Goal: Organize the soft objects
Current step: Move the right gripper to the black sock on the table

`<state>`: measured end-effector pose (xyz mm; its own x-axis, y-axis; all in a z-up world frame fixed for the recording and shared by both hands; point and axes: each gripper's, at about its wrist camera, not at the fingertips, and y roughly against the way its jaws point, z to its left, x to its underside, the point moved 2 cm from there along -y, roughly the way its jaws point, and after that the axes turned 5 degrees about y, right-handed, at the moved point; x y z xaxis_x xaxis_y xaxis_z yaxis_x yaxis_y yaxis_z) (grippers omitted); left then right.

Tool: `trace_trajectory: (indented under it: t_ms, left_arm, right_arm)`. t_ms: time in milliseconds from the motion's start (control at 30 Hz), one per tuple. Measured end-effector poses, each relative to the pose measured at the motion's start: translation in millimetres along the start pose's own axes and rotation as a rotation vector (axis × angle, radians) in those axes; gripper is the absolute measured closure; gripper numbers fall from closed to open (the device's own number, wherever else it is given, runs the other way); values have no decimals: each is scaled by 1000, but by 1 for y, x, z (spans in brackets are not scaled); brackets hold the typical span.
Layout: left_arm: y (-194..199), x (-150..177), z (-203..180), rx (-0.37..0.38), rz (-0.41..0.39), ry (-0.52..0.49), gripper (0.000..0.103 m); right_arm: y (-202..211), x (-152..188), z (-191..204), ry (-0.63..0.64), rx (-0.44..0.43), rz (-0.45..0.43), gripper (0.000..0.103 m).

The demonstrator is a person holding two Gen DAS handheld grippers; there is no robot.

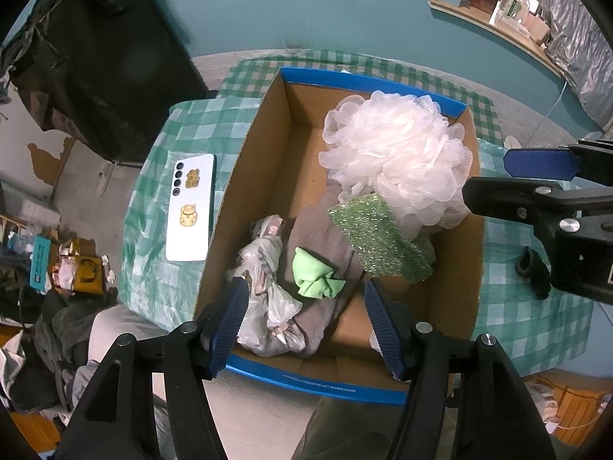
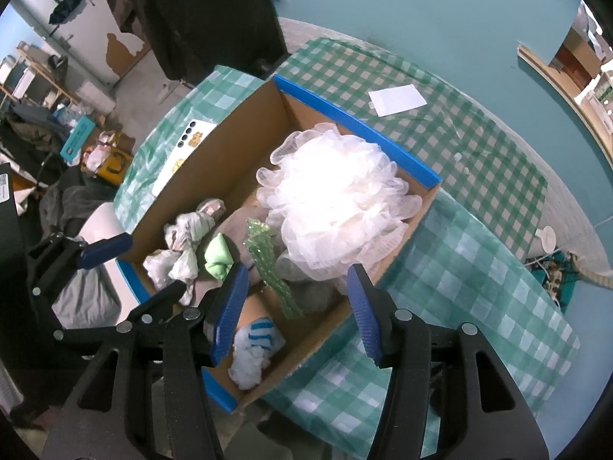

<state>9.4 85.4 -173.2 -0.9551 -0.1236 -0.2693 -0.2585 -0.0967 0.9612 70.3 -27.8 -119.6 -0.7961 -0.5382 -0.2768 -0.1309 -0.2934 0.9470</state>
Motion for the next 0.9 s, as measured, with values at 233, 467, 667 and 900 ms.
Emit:
trace_trajectory:
  t_ms: [233,467,667,900]
  left_arm:
    - [8,3,-14,7,-8,-8,39]
    - [14,6,-34,12,-14,-28,39]
    - [20,9,-54,18,-17,-48,38]
    - [25,13,-82,24,-22,-81,38]
  right_arm:
    - [11,12,-12,-14,4,-10,49]
    - [21,30,-29,-34,8,-13,49]
    - [29,46,-45,-58,14,-16,49]
    - [37,64,-64,-84,23,-17,49]
